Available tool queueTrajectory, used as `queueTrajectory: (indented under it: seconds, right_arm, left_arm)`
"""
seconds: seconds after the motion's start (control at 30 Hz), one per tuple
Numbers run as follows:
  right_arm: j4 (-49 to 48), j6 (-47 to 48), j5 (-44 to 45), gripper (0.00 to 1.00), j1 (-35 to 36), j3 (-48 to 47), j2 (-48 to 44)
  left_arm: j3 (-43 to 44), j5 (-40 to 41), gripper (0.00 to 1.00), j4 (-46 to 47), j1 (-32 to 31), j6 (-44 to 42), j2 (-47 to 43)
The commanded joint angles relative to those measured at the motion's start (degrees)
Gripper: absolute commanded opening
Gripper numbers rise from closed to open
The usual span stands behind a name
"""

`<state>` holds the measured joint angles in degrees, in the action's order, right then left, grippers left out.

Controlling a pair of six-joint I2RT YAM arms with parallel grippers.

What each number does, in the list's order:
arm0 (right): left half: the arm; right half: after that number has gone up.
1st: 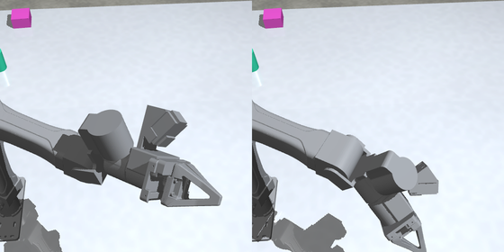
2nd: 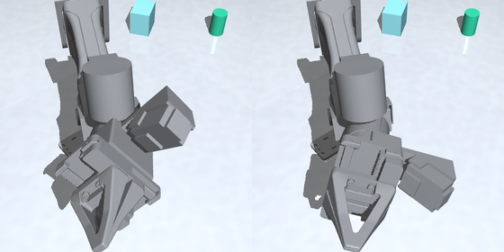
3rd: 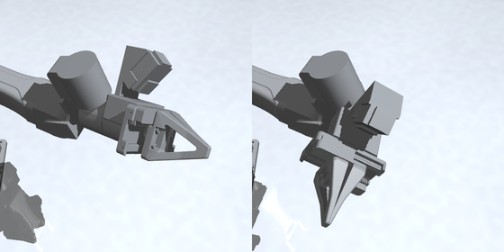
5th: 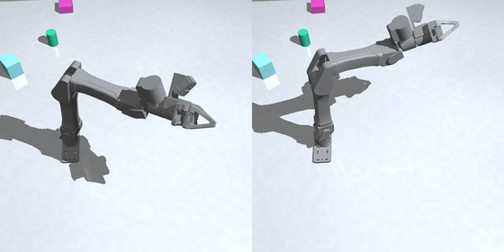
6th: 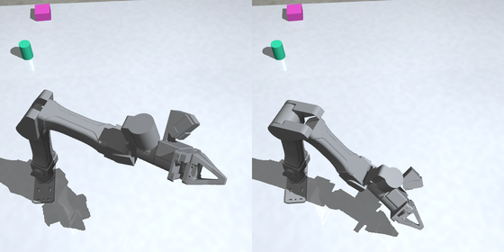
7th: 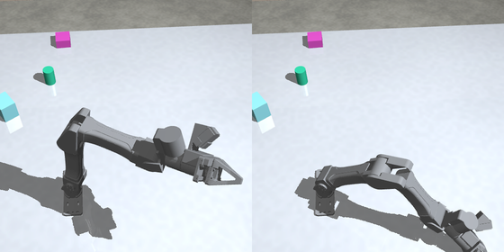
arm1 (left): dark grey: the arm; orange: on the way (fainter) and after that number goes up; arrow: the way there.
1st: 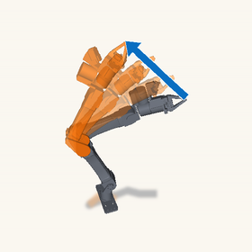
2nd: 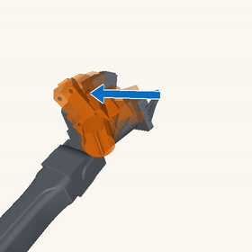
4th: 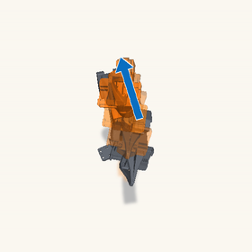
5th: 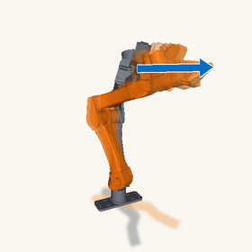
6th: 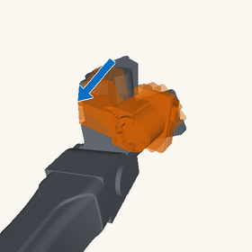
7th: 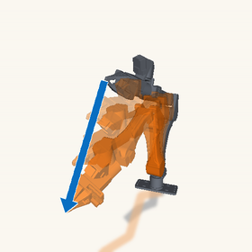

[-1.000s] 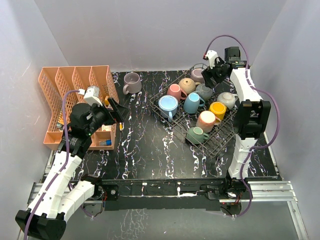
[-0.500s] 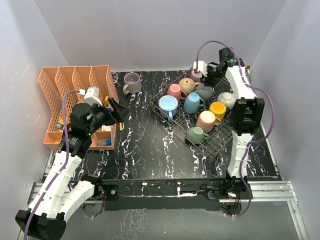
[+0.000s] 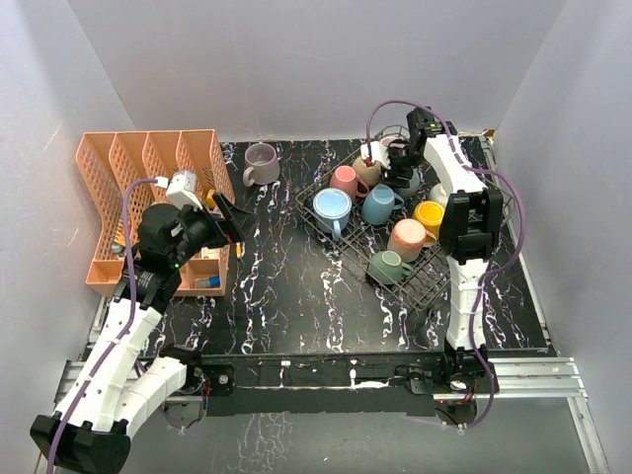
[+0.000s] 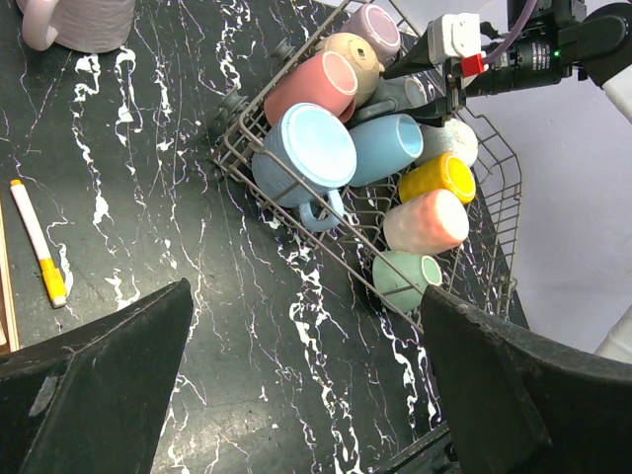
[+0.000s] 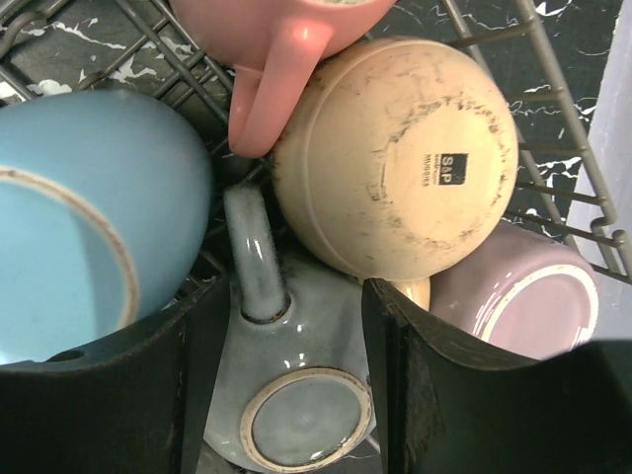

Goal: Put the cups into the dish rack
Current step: Adjust the cup in the dish rack.

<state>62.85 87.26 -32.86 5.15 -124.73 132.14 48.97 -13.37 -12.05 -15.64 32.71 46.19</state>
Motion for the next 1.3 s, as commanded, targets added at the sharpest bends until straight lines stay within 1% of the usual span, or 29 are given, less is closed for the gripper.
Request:
queueTrajectory:
  seconds: [0.0,0.17,0.3,0.37,0.4,0.43,0.47,0.6,0.83,0.97,1.13,1.27]
  right_arm:
    - [2.5,2.4,-0.2,0.59,0.4,0.2,0.0]
    - [2.4,2.6,4.8,0.54,1.3,0.6,1.9]
    - [2.6,3.4,10.5,0.42,2.0,-0.5,3.6]
    - [2.9,4.2,13.1,0.32,2.1,-1.0,3.8]
    - [3.2,4.7,14.1,0.25,2.1,-1.2,3.6]
    - [3.2,5.3,15.0,0.12,2.1,-1.2,3.4]
    - [3.2,5.9,15.6,0.08,2.1,-1.1,3.2]
    - [3.2,7.3,16.8,0.08,2.0,-1.4,2.2]
    - [2.2,6.1,20.5,0.08,1.7,-3.2,0.2]
    - [-1.0,5.6,24.2,0.08,1.3,-0.9,-2.5]
    - [-6.7,5.8,28.8,0.08,1.3,4.9,-5.9]
    - [-8.4,4.2,28.2,0.08,0.8,3.8,-7.1]
  left_arm:
    - [0.8,-1.3,0.97,0.1,0.2,0.4,-1.1]
    - [0.5,-1.5,0.97,0.3,0.1,0.5,-1.0]
    - [0.7,-1.3,0.97,-0.1,0.2,0.6,-1.4]
    - [0.6,-1.0,0.97,-0.5,0.2,0.6,-1.7]
    - [0.6,-0.9,0.97,-0.7,0.2,0.6,-1.8]
    - [0.6,-0.9,0.97,-0.7,0.1,0.5,-2.0]
    - [0.4,-0.8,0.97,-0.7,0.2,0.6,-2.0]
    - [0.3,-0.9,0.97,-0.4,0.1,1.0,-2.0]
    - [0.9,-0.8,0.97,-1.3,0.2,0.6,-2.4]
    - [0.6,-0.4,0.97,-1.6,0.1,0.5,-2.9]
    - [0.3,-0.9,0.97,-0.9,0.1,0.9,-2.8]
    - [0.5,-0.9,0.97,-1.2,0.1,0.7,-3.0]
